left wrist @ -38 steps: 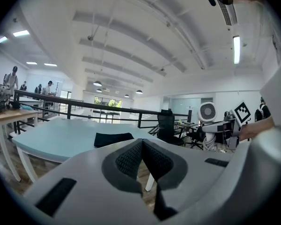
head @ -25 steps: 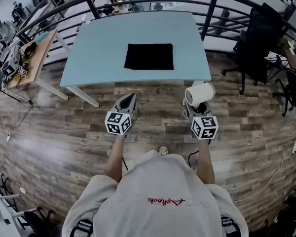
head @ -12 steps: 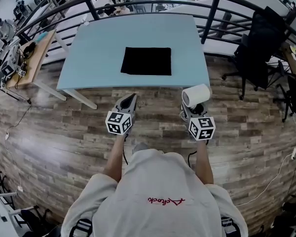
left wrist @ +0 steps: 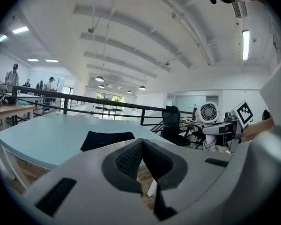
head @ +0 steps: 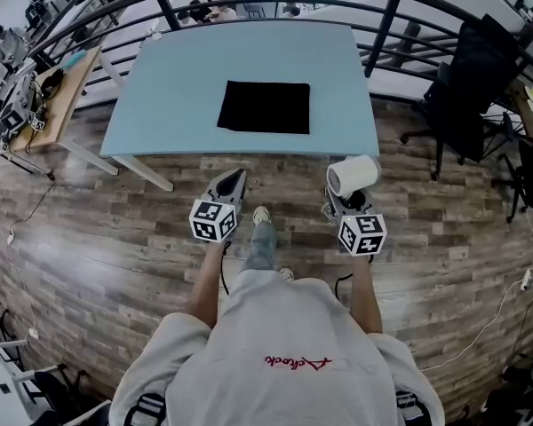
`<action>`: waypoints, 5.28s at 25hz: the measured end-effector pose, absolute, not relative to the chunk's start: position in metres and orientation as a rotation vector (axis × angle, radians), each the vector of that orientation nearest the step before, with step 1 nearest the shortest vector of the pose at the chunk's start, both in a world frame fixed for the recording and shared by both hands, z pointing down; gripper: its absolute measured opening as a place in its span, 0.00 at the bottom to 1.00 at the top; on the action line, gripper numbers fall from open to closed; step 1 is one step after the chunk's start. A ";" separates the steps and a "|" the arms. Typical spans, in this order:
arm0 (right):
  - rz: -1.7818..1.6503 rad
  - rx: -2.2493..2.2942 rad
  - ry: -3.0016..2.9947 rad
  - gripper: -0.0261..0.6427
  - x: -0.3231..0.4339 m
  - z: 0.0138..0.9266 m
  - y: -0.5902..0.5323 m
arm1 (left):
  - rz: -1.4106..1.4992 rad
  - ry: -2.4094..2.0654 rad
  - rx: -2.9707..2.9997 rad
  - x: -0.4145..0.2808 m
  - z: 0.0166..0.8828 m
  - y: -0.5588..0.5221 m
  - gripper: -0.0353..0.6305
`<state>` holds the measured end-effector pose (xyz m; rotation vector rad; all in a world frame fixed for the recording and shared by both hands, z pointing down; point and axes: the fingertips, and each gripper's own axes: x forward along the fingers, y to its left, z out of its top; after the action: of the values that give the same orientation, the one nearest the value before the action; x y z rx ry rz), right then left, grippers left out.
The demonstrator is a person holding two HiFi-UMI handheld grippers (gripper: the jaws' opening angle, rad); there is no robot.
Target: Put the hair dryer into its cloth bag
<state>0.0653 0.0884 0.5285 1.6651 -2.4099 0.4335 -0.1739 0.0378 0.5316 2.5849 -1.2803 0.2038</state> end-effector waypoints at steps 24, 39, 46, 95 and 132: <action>0.452 1.713 -2.348 0.34 0.080 0.541 -0.038 | 0.176 -1.205 2.592 -0.157 0.545 -0.104 0.06; 0.489 1.816 -2.302 0.34 0.090 0.522 -0.166 | 0.221 -1.165 2.588 -0.172 0.540 -0.229 0.06; 0.498 1.846 -2.311 0.34 0.083 0.516 -0.224 | 0.221 -1.145 2.595 -0.178 0.541 -0.286 0.06; 0.552 1.564 -2.407 0.34 0.206 0.556 -0.298 | 0.448 -1.150 2.392 -0.010 0.621 -0.311 0.06; 0.640 1.659 -2.292 0.34 0.257 0.586 -0.245 | 1.068 -0.932 2.299 0.077 0.738 -0.258 0.08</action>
<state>0.2567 -0.2453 0.5860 1.6594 -2.2923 0.6397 0.0769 -0.2582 0.7375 2.2986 -0.9316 1.0683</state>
